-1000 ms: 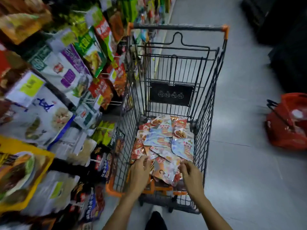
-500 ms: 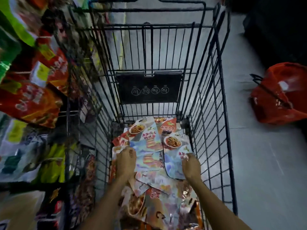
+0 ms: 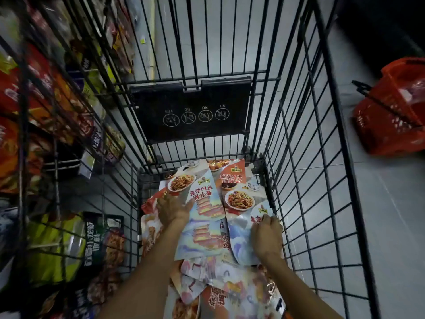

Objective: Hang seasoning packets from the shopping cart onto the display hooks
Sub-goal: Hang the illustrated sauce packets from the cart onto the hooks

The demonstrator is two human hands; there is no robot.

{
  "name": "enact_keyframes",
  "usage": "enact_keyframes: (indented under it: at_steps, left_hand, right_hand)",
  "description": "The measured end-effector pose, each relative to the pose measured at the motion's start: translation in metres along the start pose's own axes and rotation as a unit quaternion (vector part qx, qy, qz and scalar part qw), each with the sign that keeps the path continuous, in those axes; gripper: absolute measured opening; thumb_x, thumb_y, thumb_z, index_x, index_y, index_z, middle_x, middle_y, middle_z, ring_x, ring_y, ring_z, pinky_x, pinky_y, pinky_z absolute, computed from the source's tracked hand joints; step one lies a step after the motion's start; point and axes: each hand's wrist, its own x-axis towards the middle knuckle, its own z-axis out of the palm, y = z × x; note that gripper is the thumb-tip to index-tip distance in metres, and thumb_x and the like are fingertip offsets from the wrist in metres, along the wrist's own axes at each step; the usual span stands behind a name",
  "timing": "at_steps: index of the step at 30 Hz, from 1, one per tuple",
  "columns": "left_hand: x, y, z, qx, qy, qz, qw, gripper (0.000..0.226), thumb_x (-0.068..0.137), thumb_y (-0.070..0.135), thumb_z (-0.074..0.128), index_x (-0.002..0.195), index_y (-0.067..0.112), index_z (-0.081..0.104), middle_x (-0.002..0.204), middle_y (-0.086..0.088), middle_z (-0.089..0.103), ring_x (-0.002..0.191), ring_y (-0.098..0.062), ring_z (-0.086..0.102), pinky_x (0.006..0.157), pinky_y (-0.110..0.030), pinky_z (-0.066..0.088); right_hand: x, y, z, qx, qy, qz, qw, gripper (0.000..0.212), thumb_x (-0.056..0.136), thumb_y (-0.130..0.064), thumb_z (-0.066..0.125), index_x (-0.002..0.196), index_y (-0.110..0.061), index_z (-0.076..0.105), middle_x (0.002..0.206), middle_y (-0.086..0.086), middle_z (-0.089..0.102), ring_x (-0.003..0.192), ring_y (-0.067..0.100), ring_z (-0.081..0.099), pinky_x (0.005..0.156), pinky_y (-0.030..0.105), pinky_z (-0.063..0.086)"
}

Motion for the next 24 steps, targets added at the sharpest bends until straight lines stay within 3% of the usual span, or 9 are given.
enact_keyframes:
  at_steps: [8,12,17,19,21,24]
  left_hand:
    - [-0.012,-0.045,-0.011,0.03,-0.046,0.022,0.998,0.102,0.075,0.046,0.074,0.15,0.01,0.015,0.157,-0.013,0.014,0.145,-0.032,0.009,0.115,-0.047,0.021]
    - [-0.028,-0.062,-0.021,0.015,-0.027,0.078,0.997,0.099,0.069,0.032,0.083,0.148,0.016,0.027,0.152,-0.011,0.029,0.141,-0.031,0.022,0.109,-0.05,0.033]
    - [-0.038,-0.061,-0.026,-0.019,-0.013,0.126,0.992,0.098,0.062,0.013,0.087,0.145,0.012,0.034,0.145,-0.012,0.04,0.134,-0.03,0.035,0.106,-0.045,0.038]
    - [-0.038,-0.056,-0.027,-0.049,-0.033,0.11,0.992,0.098,0.059,0.009,0.089,0.142,0.007,0.037,0.14,-0.015,0.046,0.129,-0.03,0.041,0.104,-0.043,0.041]
    - [-0.037,-0.05,-0.026,-0.103,-0.055,0.075,0.99,0.088,0.058,0.006,0.088,0.135,0.003,0.044,0.131,-0.015,0.055,0.12,-0.029,0.052,0.097,-0.037,0.046]
    - [-0.036,-0.044,-0.024,-0.145,-0.066,0.007,0.987,0.071,0.061,0.007,0.087,0.124,0.002,0.055,0.123,-0.014,0.062,0.111,-0.028,0.058,0.085,-0.027,0.046]
  right_hand:
    - [-0.018,-0.005,-0.003,-0.024,0.01,-0.025,0.999,0.041,0.096,-0.038,0.046,0.13,-0.016,0.046,0.141,0.012,0.037,0.125,0.027,0.041,0.101,0.041,0.042]
    - [-0.022,-0.012,-0.011,0.0,-0.006,-0.004,1.0,0.045,0.09,-0.037,0.058,0.129,-0.019,0.046,0.135,0.01,0.044,0.116,0.026,0.05,0.097,0.036,0.045]
    - [-0.021,-0.017,-0.017,0.084,0.005,0.083,0.993,0.073,0.07,-0.027,0.083,0.125,-0.007,0.041,0.123,0.015,0.055,0.116,0.033,0.053,0.099,0.046,0.045]
    - [-0.02,-0.016,-0.018,0.129,-0.028,0.121,0.984,0.071,0.067,-0.024,0.085,0.12,-0.007,0.042,0.114,0.015,0.06,0.106,0.034,0.06,0.092,0.049,0.05]
    - [-0.024,-0.016,-0.019,0.24,-0.083,0.16,0.954,0.055,0.071,-0.017,0.082,0.111,-0.007,0.045,0.097,0.015,0.064,0.082,0.032,0.068,0.075,0.05,0.058]
    - [-0.028,-0.017,-0.019,0.279,-0.059,0.176,0.942,0.044,0.074,-0.008,0.08,0.103,-0.006,0.047,0.072,0.015,0.067,0.05,0.03,0.067,0.046,0.045,0.057]
